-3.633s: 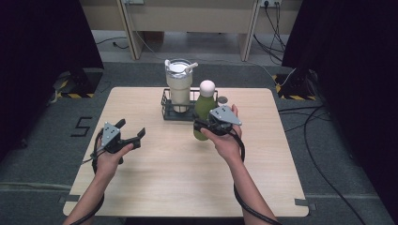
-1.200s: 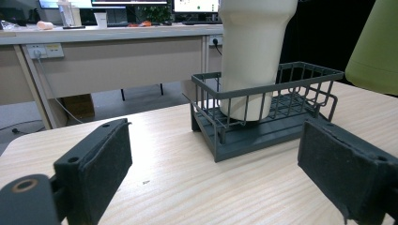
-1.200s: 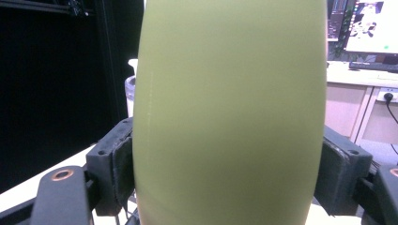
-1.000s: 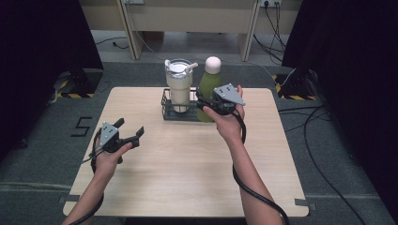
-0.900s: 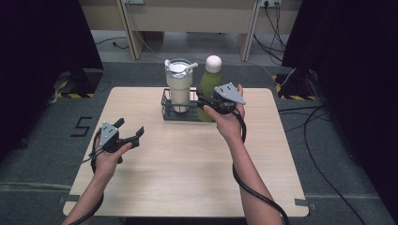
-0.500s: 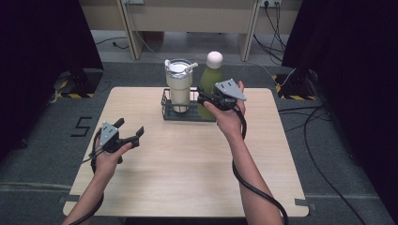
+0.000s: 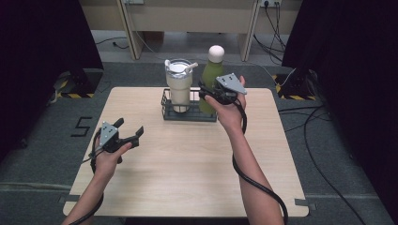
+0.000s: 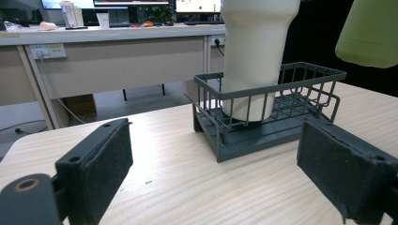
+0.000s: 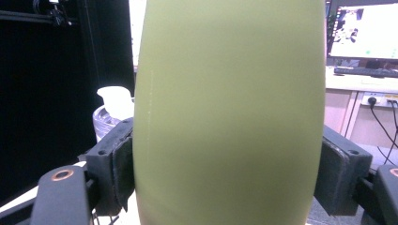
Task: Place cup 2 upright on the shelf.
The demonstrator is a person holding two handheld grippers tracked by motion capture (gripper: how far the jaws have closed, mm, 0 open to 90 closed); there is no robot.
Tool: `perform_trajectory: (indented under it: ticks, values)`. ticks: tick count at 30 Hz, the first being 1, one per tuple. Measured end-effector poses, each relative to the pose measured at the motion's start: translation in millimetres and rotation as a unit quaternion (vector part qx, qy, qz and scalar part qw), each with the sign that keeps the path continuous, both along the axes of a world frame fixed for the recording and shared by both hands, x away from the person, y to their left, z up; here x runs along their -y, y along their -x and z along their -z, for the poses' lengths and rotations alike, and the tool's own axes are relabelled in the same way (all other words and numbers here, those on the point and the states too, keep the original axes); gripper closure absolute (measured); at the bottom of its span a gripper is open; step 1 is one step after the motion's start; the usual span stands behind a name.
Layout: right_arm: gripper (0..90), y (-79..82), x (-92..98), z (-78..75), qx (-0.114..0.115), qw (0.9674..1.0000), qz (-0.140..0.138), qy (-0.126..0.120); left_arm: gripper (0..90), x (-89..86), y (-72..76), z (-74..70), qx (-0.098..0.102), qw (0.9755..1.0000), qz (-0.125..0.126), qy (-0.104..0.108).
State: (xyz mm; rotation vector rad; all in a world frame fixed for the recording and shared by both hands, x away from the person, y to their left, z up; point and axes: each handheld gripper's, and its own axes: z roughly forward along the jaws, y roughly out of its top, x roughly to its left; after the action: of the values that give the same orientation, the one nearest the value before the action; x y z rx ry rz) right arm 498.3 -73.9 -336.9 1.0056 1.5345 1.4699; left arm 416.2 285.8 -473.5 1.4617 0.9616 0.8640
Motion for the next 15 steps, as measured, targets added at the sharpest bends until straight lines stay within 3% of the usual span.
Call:
perform_trajectory:
  ticks: [15]
  values:
    - [21.9,-14.0,-0.8,-3.2,-0.007,0.9999,0.009,0.0,10.1,-1.0,-0.1,-0.2,0.001,1.0,0.0,0.002]
